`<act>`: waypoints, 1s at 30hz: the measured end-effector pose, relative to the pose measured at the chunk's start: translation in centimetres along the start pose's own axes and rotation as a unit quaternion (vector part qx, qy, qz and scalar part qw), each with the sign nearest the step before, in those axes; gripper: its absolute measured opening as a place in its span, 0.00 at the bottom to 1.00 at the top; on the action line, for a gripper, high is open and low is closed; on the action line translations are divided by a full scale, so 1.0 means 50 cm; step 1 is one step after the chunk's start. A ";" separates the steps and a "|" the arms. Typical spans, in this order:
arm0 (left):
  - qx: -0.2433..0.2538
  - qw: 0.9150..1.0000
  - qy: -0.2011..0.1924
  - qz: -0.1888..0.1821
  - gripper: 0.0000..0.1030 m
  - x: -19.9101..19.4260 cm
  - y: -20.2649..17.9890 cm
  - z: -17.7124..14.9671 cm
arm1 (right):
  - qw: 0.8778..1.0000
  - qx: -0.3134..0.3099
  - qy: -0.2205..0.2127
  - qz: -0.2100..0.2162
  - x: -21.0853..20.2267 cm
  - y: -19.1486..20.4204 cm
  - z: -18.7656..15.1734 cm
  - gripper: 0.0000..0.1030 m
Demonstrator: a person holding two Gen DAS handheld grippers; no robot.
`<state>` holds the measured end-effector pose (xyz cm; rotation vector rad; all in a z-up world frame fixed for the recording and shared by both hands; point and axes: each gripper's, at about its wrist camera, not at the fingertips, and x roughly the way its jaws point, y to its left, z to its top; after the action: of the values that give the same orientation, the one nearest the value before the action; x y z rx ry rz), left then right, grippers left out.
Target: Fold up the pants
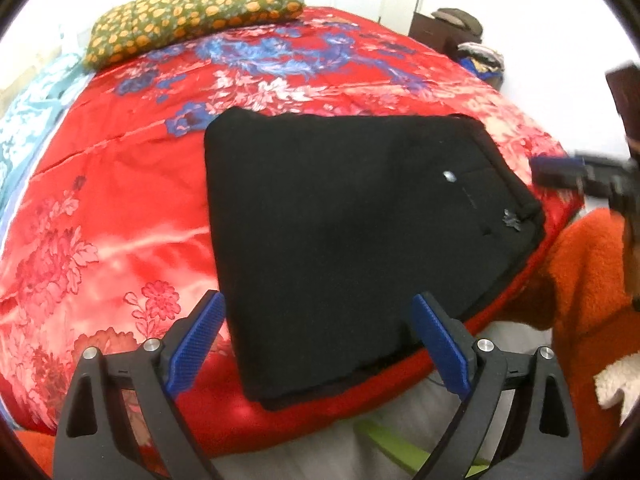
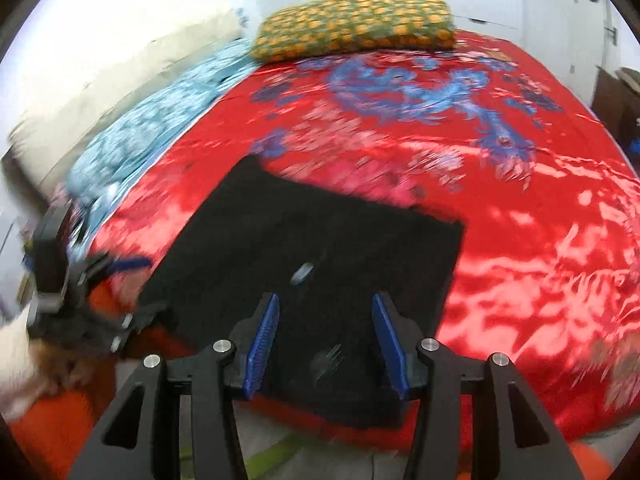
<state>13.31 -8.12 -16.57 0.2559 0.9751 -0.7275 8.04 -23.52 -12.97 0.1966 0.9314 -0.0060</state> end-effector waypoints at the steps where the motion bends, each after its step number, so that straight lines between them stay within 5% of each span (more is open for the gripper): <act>1: 0.006 1.000 0.006 0.003 0.92 0.004 -0.006 -0.002 | 1.000 -0.006 0.007 0.003 0.002 0.012 -0.018 0.48; 7: 0.037 0.998 0.036 0.033 0.93 0.035 -0.029 -0.015 | 0.996 0.002 0.089 0.001 0.072 0.016 -0.106 0.48; 11: 0.010 0.999 0.028 0.019 0.93 0.013 -0.015 -0.013 | 0.998 -0.011 0.064 -0.007 0.039 0.022 -0.110 0.49; 15: -0.013 1.000 0.003 0.023 0.93 -0.009 0.000 -0.007 | 0.999 -0.004 0.008 -0.030 -0.005 0.014 -0.103 0.77; 30: -0.072 0.996 0.003 0.044 0.93 0.001 0.069 0.005 | 0.995 0.087 -0.043 -0.021 -0.038 -0.069 -0.085 0.78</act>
<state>15.81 -5.73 -16.89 0.1745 1.0112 -0.5746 3.19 -26.35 -14.52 0.3367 0.8497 -0.1338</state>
